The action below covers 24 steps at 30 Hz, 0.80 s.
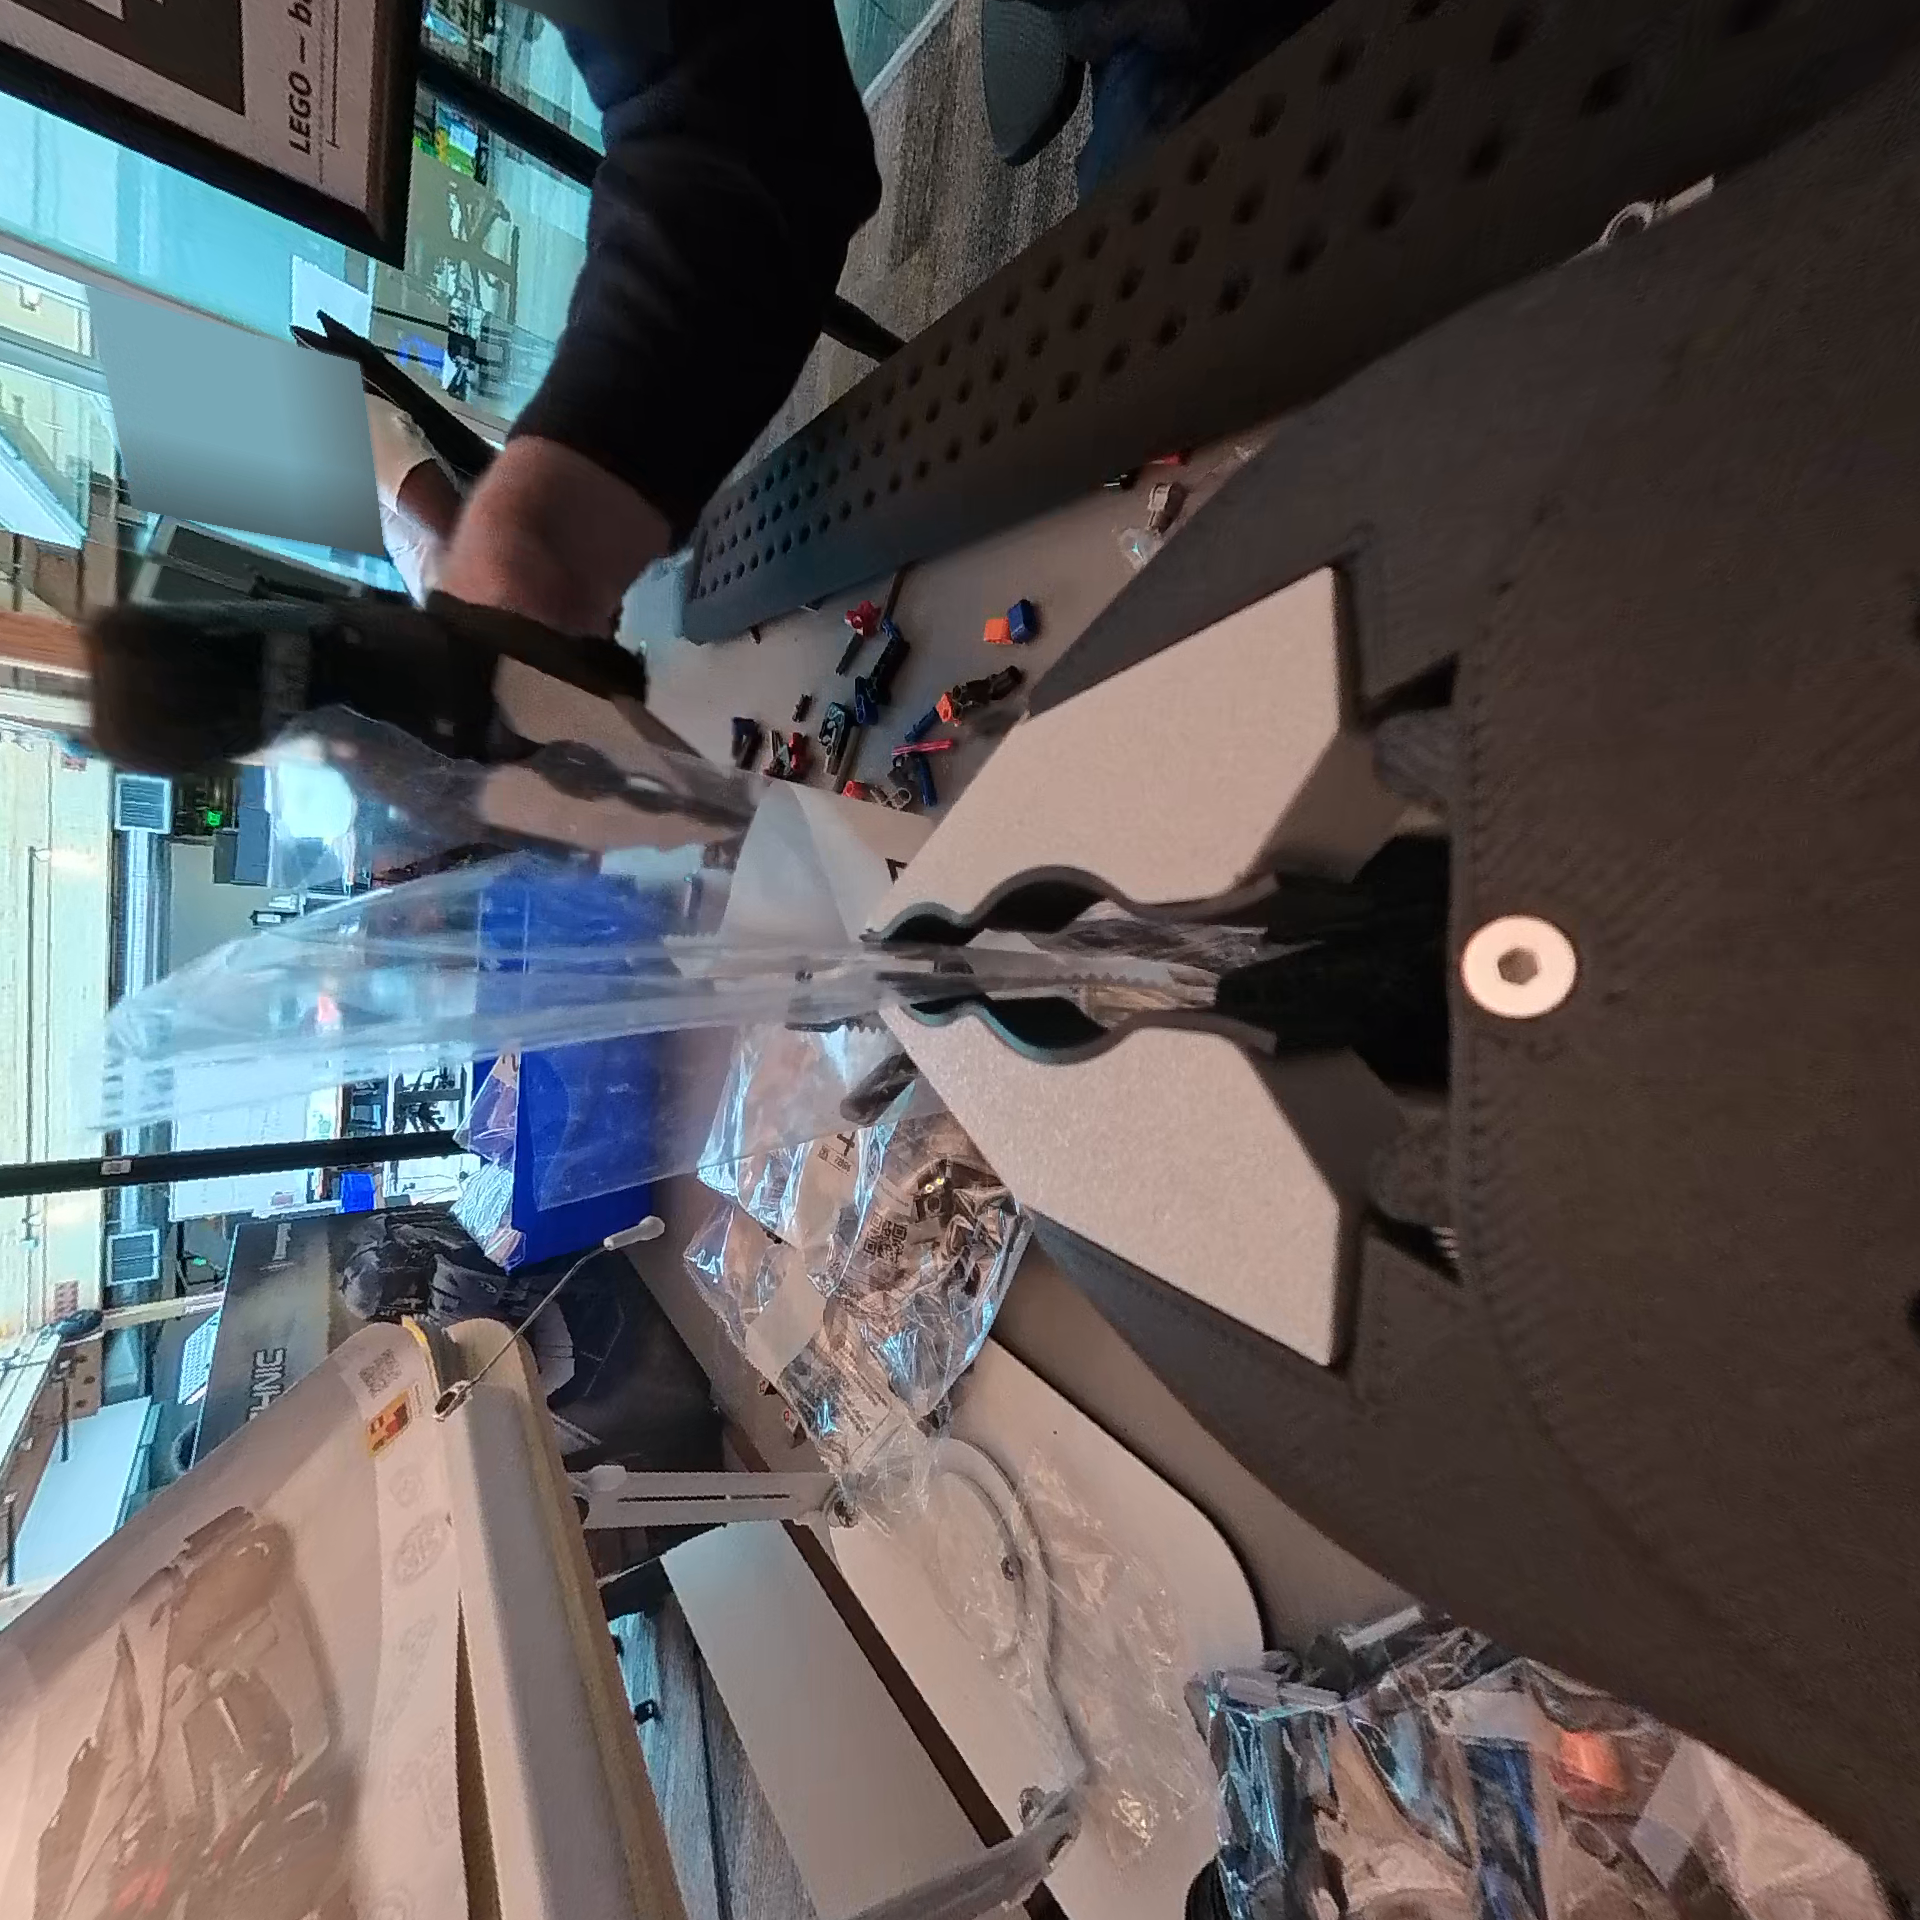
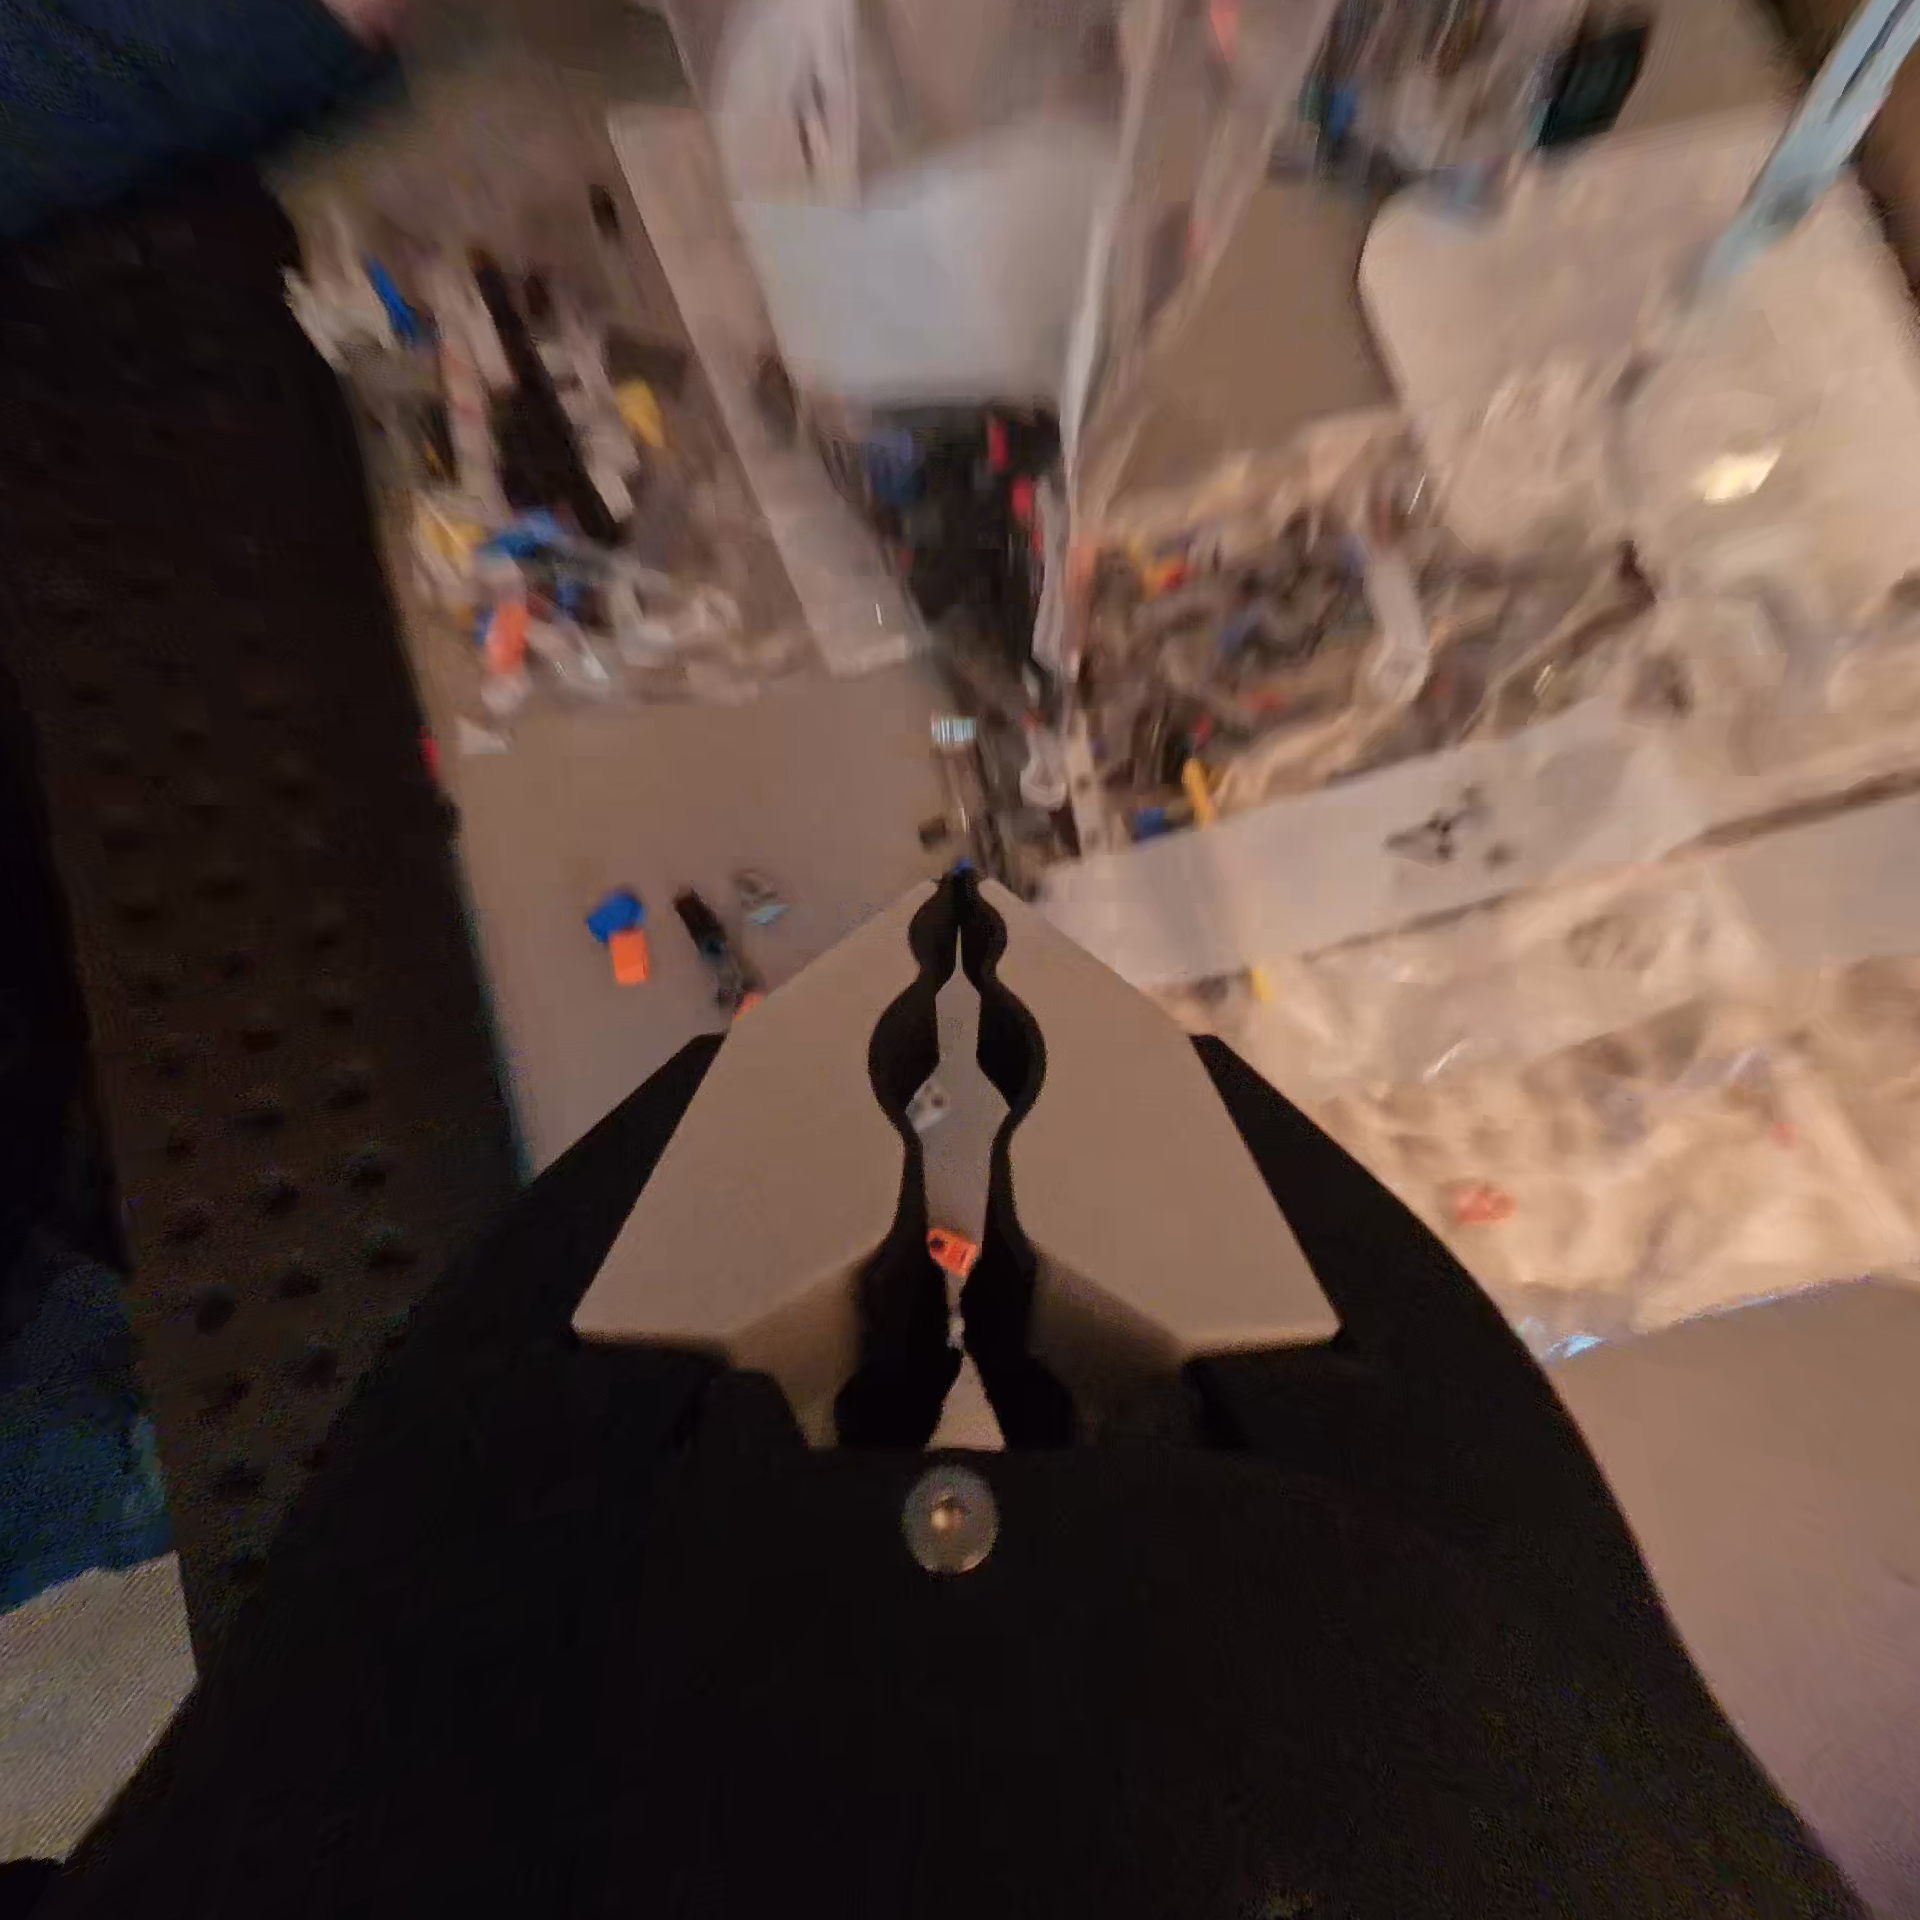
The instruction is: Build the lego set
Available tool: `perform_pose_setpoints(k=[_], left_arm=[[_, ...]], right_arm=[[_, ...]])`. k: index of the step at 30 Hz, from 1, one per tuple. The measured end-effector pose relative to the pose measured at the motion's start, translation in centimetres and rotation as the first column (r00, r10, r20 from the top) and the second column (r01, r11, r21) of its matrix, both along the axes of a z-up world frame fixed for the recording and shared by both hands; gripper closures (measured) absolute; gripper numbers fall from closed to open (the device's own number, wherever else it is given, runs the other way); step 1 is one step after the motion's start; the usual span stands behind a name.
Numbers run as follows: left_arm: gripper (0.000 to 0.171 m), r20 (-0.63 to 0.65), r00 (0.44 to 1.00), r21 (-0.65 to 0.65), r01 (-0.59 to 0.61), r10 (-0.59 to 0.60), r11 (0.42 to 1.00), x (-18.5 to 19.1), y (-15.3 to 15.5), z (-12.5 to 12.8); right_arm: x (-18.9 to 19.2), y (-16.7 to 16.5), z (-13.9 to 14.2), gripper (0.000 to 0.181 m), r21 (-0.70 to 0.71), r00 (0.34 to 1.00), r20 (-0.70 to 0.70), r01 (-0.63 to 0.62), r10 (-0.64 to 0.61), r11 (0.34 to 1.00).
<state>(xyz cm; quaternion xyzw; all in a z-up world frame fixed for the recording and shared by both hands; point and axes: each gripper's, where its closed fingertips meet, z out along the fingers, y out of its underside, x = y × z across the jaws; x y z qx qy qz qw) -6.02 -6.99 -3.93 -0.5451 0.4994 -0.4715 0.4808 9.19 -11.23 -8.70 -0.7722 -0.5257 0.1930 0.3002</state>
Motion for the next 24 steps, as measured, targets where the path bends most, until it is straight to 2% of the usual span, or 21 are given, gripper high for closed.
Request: perform_pose_setpoints(k=[3, 6, 9, 16, 21, 24], left_arm=[[0.167, -0.001, 1.000, 0.001, 0.003, -0.003, 1.000, 0.1, -0.1, 0.0], [0.167, -0.001, 1.000, -0.001, 0.000, 0.000, 1.000, 0.0, 0.0, 0.0], [0.167, 0.007, 1.000, 0.003, 0.000, 0.000, 1.000, -0.1, 0.0, 0.2], [0.167, 0.004, 1.000, 0.003, 0.007, -0.007, 1.000, 0.0, -0.2, 0.2], [0.167, 0.007, 1.000, 0.004, 0.006, -0.007, 1.000, 0.0, -0.2, 0.3], [0.167, 0.007, 1.000, 0.006, 0.006, -0.006, 1.000, 0.0, -0.2, 0.3]], right_arm=[[-1.9, 0.5, 4.9, 0.181, 0.104, 0.998, -0.053, -0.038, 0.044, 0.994], [-3.4, -0.1, 6.2, 0.181, 0.138, 0.995, 0.009, -0.102, 0.102, 0.985], [-4.8, -2.9, 3.5, 0.159, 0.011, 0.980, 0.063, -0.192, 0.191, 0.981], [-7.2, -9.1, -6.2, 0.153, -0.188, 0.922, 0.167, -0.317, 0.348, 0.930], [-8.5, -10.3, -8.4, 0.153, -0.227, 0.926, 0.131, -0.320, 0.354, 0.920], [-8.9, -10.4, -8.8, 0.169, -0.207, 0.923, 0.139, -0.327, 0.359, 0.922]])
